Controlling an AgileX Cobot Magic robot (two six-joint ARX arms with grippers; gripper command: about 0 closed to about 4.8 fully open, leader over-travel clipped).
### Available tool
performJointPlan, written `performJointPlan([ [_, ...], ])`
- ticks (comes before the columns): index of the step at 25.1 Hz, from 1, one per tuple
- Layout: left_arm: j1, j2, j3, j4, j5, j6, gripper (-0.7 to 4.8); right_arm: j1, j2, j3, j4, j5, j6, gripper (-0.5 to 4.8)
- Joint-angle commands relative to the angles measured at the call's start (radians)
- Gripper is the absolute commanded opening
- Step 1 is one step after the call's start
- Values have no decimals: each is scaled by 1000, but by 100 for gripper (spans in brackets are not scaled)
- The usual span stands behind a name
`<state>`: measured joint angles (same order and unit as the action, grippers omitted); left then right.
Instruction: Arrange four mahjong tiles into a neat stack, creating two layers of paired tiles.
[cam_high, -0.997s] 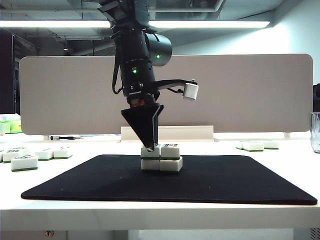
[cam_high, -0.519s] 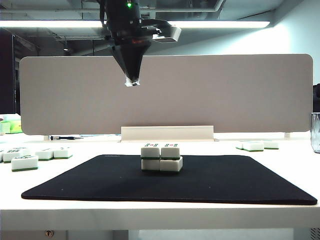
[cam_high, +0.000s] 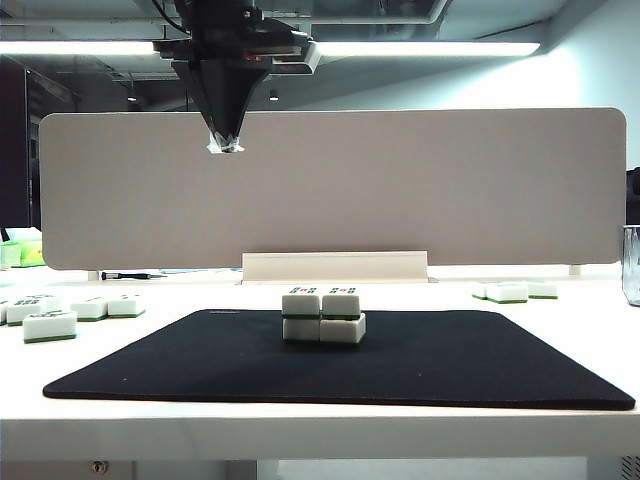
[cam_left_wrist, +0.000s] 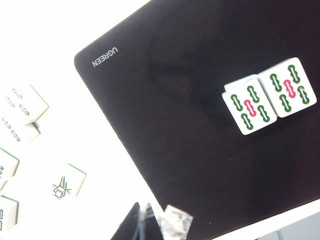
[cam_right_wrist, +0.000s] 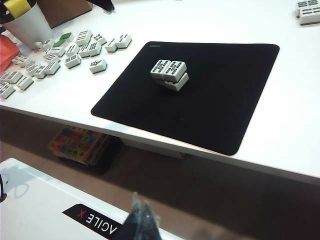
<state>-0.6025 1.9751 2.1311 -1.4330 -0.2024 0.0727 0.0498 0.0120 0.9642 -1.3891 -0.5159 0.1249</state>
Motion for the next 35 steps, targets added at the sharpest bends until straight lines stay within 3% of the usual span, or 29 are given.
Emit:
performJointPlan([
  [1, -1, -7, 3, -3, -3, -7, -6, 0, -12, 3, 9, 1, -2, -1],
  [14, 3, -6, 3, 10, -72, -2, -6, 0, -12, 3, 9, 0, -2, -1],
  [19, 19, -67, -26, 150, -74, -6, -6, 0, -12, 3, 9, 0, -2, -1],
  [28, 108, -393, -378, 542, -74, -11, -6, 0, -12, 3, 9, 1, -2, -1],
  [35, 229, -697, -762, 843, -73, -104, -6, 0, -12, 3, 10, 1, -2, -1],
])
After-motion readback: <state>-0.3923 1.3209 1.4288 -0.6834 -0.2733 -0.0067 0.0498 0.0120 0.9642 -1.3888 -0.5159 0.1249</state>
